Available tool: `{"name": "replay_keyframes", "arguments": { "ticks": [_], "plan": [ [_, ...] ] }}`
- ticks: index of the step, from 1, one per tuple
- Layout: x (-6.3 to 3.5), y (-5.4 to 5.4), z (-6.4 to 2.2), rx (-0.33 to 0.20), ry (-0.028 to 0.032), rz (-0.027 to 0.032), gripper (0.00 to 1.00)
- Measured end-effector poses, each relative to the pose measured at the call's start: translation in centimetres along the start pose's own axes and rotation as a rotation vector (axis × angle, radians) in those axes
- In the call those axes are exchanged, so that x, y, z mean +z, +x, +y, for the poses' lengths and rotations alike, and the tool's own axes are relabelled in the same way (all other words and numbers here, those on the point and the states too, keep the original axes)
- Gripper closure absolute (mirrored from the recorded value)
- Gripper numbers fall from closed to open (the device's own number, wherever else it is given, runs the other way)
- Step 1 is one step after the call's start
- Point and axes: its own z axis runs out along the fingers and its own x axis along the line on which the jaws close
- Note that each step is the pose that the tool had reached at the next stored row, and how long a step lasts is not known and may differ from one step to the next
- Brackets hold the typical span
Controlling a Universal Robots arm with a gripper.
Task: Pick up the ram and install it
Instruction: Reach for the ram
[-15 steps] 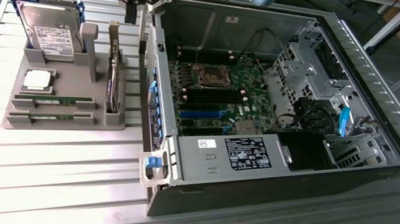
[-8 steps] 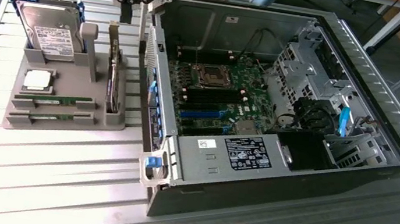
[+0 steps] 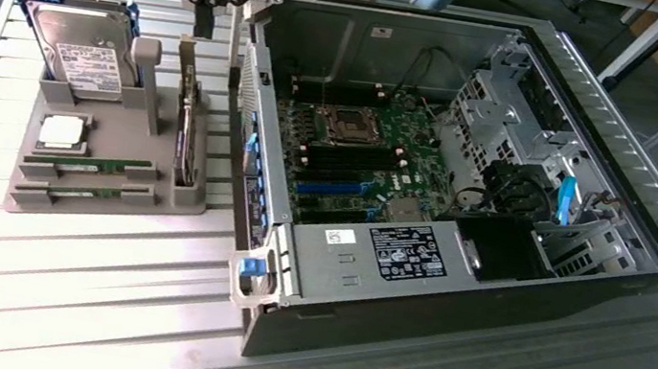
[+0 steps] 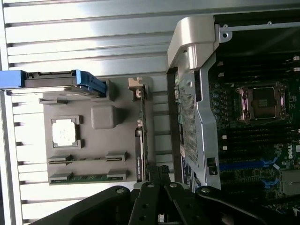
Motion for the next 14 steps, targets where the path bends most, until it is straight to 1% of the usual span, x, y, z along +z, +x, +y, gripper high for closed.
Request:
{"name": "replay_keyframes", "arguments": {
  "ticks": [14],
  "plan": [
    [-0.02,0.74,-0.06,0.000,0.0001,0.0000,0.91]
  ]
}}
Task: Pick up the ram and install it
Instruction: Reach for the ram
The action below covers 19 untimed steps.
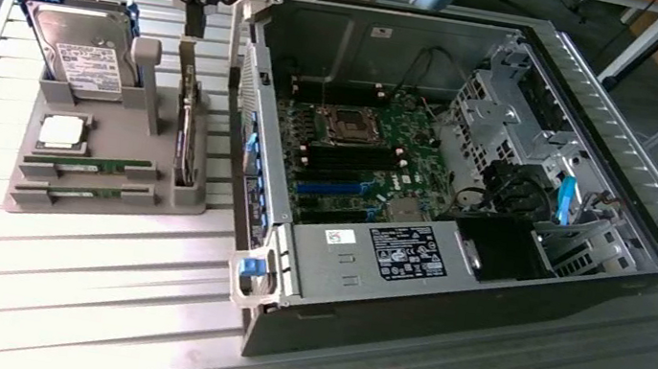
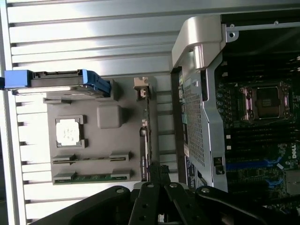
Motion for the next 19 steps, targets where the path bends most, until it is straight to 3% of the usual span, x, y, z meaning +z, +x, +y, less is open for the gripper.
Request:
{"name": "replay_keyframes", "arguments": {
  "ticks": [19],
  "plan": [
    [-0.03,0.88,-0.07,0.000,0.0000,0.0000,0.91]
  ]
}}
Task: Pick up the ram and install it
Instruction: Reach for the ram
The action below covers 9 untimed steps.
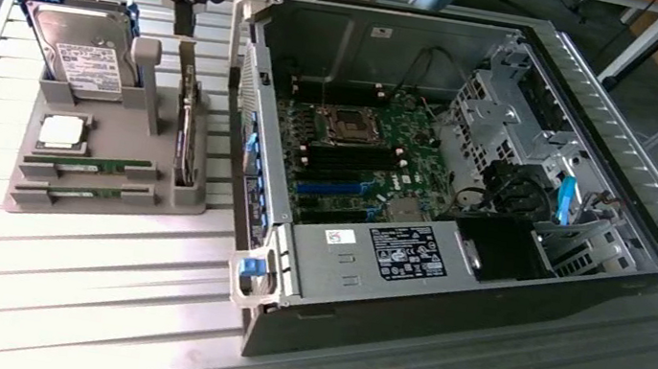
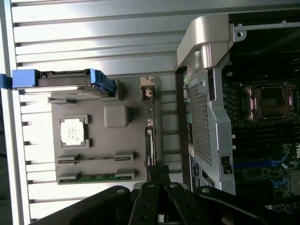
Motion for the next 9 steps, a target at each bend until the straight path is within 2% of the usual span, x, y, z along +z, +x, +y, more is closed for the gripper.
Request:
{"name": "replay_keyframes", "arguments": {
  "ticks": [1,2,4,5,9],
  "plan": [
    [0.00,0.1,-0.01,0.000,0.0000,0.0000,0.91],
    [-0.02,0.8,-0.06,0.000,0.0000,0.0000,0.91],
    [-0.03,0.8,-0.06,0.000,0.0000,0.0001,0.91],
    [-0.04,1.4,-0.10,0.000,0.0000,0.0000,0.91],
    [-0.04,1.6,-0.12,0.000,0.0000,0.0000,0.91]
  ]
}}
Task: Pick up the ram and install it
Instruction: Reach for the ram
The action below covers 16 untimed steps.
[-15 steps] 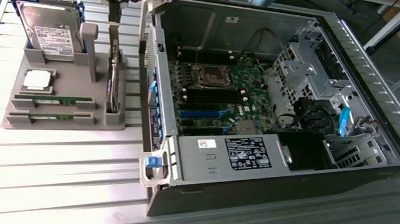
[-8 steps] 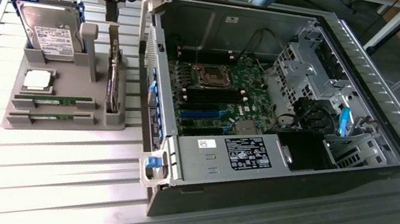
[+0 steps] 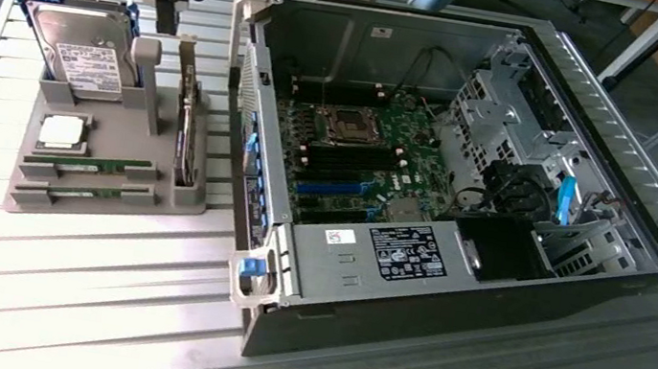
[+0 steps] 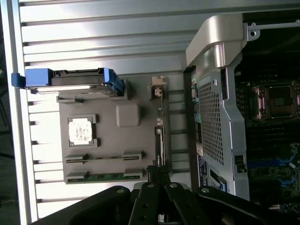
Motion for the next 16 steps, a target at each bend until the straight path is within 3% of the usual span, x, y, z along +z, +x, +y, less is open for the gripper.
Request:
{"name": "replay_keyframes", "arguments": {
  "ticks": [6,7,16],
  "plan": [
    [-0.01,0.2,-0.02,0.000,0.0000,-0.0001,0.91],
    [-0.03,0.9,-0.07,0.000,0.0000,0.0000,0.91],
    [-0.03,1.2,-0.09,0.000,0.0000,0.0000,0.91]
  ]
}}
